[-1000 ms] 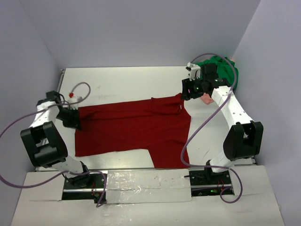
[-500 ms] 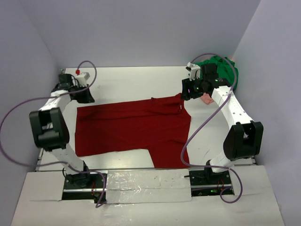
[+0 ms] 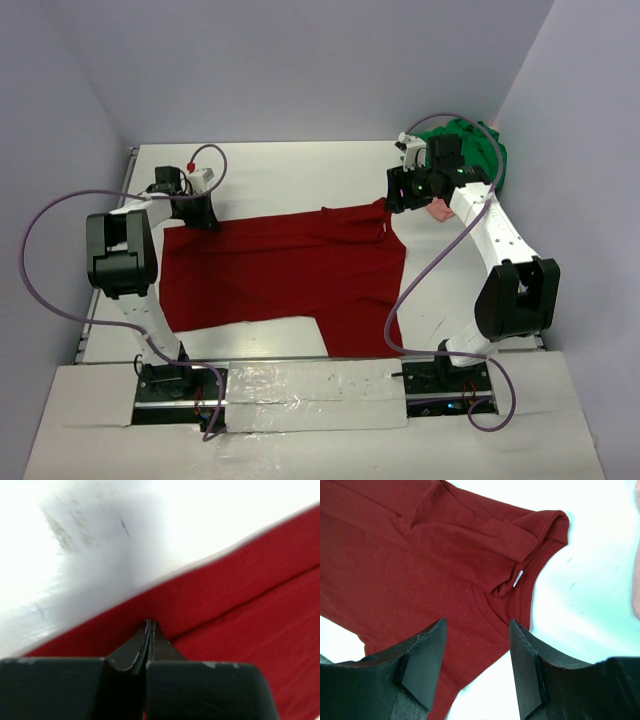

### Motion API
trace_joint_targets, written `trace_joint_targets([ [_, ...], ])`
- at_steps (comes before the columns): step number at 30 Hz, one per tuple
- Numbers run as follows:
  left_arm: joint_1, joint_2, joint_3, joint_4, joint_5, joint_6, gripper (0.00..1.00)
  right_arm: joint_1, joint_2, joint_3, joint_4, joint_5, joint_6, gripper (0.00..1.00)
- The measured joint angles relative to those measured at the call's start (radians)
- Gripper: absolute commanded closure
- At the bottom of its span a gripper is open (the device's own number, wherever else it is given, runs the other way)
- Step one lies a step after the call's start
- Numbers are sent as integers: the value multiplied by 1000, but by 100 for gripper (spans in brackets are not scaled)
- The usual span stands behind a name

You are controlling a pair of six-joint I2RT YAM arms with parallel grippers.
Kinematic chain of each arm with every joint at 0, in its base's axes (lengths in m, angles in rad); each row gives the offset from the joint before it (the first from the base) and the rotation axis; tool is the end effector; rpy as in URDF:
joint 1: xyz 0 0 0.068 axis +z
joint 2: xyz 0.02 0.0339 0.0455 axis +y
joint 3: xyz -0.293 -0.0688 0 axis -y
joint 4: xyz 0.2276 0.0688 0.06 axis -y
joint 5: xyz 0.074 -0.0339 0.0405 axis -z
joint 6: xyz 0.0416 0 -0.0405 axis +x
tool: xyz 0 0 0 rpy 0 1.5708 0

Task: Fold and stack the t-shirts
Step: Fold the tshirt

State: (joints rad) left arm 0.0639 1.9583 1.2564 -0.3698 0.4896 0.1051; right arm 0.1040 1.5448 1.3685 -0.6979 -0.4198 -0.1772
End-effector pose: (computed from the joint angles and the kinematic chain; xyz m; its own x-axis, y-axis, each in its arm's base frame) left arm 0.3967 0.0058 0.1864 -0.8537 0.0381 -0.5193 0.2593 0.8960 -0.3604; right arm 0.3153 0.0500 0.3397 -0.6884 -0.2337 -0.6867 -0.4838 0.8533 0.1946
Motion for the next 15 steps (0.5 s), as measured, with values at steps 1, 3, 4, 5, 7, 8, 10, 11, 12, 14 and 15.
trace_joint_targets([
  [1, 0, 0, -2, 13, -6, -2, 100, 0, 0, 0, 0, 0, 0, 40],
  [3, 0, 1, -3, 29, -15, -6, 100, 0, 0, 0, 0, 0, 0, 40],
  [4, 0, 2, -3, 30, -18, -7, 100, 0, 0, 0, 0, 0, 0, 40],
  [5, -1, 5, -3, 30, -19, -7, 100, 0, 0, 0, 0, 1, 0, 40],
  [7, -2, 18, 8, 20, -15, -6, 100, 0, 0, 0, 0, 1, 0, 40],
  [8, -2, 19, 10, 18, -15, -5, 100, 0, 0, 0, 0, 2, 0, 40],
  [10, -3, 17, 10, 13, -16, 5, 100, 0, 0, 0, 0, 6, 0, 40],
  [11, -3, 13, 6, 13, -16, 10, 100, 0, 0, 0, 0, 7, 0, 40],
  [12, -4, 8, -1, 12, -18, 14, 100, 0, 0, 0, 0, 8, 0, 40],
  [14, -4, -15, -28, 1, -21, 25, 100, 0, 0, 0, 0, 8, 0, 40],
  [15, -4, -31, -45, -11, -22, 31, 100, 0, 0, 0, 0, 7, 0, 40],
])
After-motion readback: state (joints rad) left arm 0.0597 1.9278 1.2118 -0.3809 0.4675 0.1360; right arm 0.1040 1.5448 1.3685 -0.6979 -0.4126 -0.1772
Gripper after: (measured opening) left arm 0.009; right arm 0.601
